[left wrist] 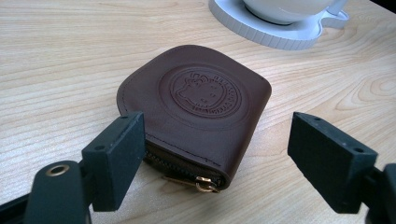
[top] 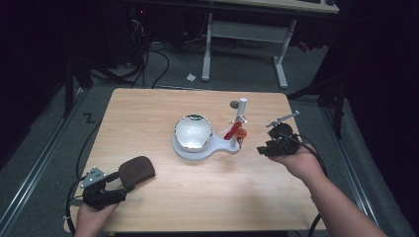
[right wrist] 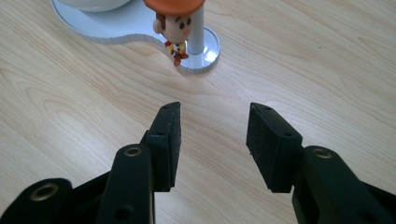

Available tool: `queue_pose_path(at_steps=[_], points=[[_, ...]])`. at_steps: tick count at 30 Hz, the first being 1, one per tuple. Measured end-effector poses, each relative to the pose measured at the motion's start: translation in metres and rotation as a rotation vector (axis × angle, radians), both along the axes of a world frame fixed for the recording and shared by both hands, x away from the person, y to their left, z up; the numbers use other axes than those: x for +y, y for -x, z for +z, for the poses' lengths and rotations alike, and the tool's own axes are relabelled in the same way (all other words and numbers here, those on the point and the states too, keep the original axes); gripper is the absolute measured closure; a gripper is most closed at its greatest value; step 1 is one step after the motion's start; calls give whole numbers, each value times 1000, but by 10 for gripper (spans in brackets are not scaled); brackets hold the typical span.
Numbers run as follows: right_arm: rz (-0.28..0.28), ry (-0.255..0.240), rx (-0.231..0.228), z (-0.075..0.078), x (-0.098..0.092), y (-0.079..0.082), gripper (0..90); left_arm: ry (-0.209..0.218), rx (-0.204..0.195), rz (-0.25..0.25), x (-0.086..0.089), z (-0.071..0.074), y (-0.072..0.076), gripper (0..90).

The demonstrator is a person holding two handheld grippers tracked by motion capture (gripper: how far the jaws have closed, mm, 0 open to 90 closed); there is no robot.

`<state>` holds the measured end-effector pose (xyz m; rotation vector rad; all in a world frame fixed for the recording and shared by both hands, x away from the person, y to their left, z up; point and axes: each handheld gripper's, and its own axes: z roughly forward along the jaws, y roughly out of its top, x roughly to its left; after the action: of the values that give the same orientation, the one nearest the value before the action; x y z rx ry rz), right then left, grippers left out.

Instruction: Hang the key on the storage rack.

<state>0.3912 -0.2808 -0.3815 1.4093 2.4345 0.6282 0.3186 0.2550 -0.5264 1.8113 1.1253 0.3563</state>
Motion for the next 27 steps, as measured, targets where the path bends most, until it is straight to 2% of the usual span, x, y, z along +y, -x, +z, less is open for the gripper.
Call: queue_pose_path(at_steps=[9,13,20,23,27], points=[[-42,-47,-25,-9,-23,15,550,-5,0,4,-1,0,0,199],[-63,-69,-39,-18,-35,23,547,-10,2,8,-1,0,0,201],[-71,-98,-69,-32,-43,35,520,-22,-3,13,-2,0,0,201],[-75,-109,-91,-43,-47,43,509,-29,-5,15,-3,0,1,201],[-76,-107,-115,-52,-48,48,508,-32,-7,16,-3,0,1,201]])
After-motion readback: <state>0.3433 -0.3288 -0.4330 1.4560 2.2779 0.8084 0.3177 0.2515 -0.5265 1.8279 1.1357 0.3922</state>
